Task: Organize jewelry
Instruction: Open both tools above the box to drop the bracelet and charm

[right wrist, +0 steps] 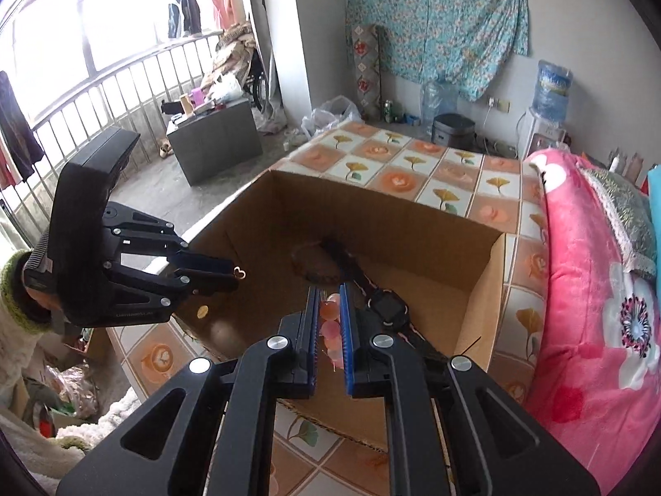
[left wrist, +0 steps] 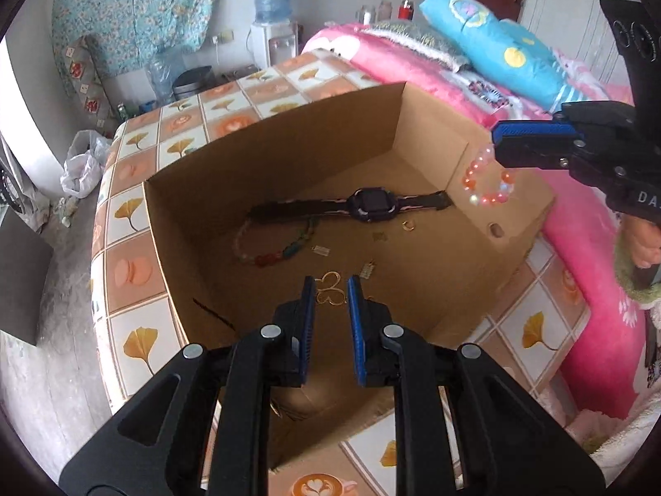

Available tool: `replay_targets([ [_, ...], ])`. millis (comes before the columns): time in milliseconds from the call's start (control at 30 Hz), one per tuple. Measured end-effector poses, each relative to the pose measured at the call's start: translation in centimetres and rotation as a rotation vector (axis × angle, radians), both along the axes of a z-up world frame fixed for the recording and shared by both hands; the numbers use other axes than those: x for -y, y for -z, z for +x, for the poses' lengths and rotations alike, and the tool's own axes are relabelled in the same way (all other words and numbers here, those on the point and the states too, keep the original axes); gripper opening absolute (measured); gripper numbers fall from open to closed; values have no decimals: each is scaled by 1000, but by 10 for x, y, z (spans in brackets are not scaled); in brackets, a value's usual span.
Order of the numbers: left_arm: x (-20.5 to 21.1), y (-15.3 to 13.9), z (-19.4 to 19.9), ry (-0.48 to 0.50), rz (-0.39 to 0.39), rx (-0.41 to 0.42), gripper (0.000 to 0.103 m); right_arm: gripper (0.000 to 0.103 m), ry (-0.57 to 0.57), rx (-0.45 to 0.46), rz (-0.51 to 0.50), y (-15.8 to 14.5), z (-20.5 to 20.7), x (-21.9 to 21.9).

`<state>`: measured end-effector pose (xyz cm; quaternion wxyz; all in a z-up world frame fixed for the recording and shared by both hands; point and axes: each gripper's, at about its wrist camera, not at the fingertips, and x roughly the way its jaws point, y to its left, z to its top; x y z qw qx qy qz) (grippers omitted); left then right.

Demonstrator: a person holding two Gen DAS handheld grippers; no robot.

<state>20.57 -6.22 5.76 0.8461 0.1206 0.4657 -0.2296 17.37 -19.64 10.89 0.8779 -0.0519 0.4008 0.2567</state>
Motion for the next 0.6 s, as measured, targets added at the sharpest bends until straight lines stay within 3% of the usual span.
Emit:
replay_targets([
  [67,0,8,9,-3,35,-35,16,10,7,-62,0,13,12,3],
  [200,-2,9,17,-28,54,-38,31,10,3,-158,7,34,28,7],
  [400,-21,-16,6,-79,-29,33,46,10,-24,-267,51,44,36,5],
  [600,-50,-40,-10,-159,-111,91,63,12,-11,-349,-26,58,36,4],
])
